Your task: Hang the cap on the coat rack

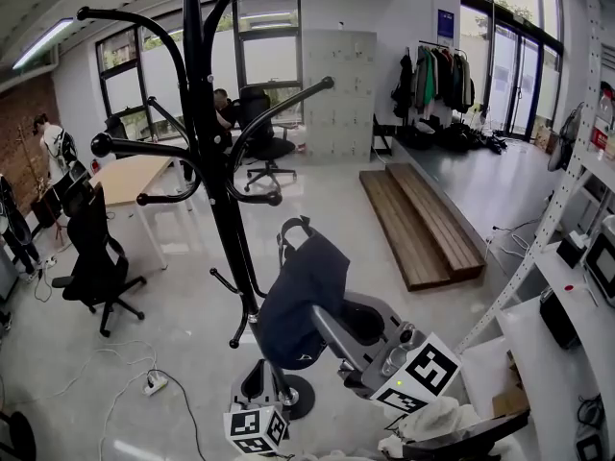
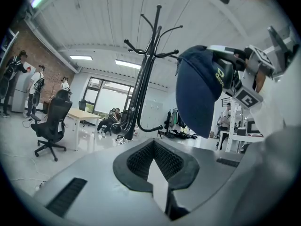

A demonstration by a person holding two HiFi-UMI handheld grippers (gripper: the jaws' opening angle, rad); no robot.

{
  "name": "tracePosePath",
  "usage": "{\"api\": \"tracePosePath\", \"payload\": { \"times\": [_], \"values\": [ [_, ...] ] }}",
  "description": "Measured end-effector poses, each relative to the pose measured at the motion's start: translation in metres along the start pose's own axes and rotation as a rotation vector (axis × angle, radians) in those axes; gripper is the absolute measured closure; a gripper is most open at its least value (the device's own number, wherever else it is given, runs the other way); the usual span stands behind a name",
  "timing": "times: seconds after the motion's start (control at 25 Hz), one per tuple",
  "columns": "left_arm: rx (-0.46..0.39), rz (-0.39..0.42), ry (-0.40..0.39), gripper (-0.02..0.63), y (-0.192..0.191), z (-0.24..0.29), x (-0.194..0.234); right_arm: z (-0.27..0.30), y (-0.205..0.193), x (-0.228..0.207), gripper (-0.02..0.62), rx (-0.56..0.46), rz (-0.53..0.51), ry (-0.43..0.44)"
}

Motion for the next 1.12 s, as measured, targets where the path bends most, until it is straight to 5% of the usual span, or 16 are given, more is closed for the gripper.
{"api": "tracePosePath", "payload": {
  "times": [0.68,1.12],
  "values": [
    [0.011,-0.010,0.014,0.603,-0.006,-0.003,0.004,0.023,0.037,0.009,0.546,-0.087,-0.198,0.060],
    [0.011,-0.003,0.014,0.603,-0.007,0.000,0.003,0.034,0.028,-0.002,0.546,-0.085,-0.142,0.056]
  ]
}}
Point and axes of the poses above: the fingertips, and each gripper's own axes: z forward along the fingers, x to its left, y out of its top, the point moved 5 cm from there along -z, backward along the fingers, and after that the axes turned 7 degrees about -y, right-handed, at the moved point
